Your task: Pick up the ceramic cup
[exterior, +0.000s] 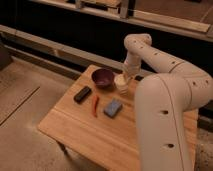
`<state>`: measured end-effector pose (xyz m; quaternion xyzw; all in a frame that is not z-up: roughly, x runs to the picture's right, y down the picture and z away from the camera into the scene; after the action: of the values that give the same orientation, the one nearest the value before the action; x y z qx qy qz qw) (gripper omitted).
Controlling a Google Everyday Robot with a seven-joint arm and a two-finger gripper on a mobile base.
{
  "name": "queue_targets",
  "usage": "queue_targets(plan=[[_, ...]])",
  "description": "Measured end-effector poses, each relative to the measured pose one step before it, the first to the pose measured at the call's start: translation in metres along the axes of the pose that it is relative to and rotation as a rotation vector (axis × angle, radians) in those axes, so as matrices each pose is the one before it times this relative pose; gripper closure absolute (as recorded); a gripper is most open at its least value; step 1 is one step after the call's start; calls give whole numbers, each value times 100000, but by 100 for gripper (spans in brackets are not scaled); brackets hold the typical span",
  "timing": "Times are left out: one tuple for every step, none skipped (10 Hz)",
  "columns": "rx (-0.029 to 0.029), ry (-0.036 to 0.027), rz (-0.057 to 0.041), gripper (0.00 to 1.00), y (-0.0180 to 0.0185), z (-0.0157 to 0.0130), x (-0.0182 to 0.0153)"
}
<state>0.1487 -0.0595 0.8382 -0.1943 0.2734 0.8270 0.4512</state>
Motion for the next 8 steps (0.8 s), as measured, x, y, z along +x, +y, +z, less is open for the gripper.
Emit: queue_targets(plan=[[-2484,-5138,217,100,28,-2687,-146],[-1421,-3179,-372,100,38,-1595,-34],[-1824,-4173,-981,100,158,-2022,171],[-1973,-3260,-759,100,192,-1747,336],[-1477,-2694,-554,100,89,-1381,324],[-840,-1607,-154,100,-72,-884,368],[-772,-1027,45,100,-195,-777,631],[-236,-28,470,100,-243,-219,351]])
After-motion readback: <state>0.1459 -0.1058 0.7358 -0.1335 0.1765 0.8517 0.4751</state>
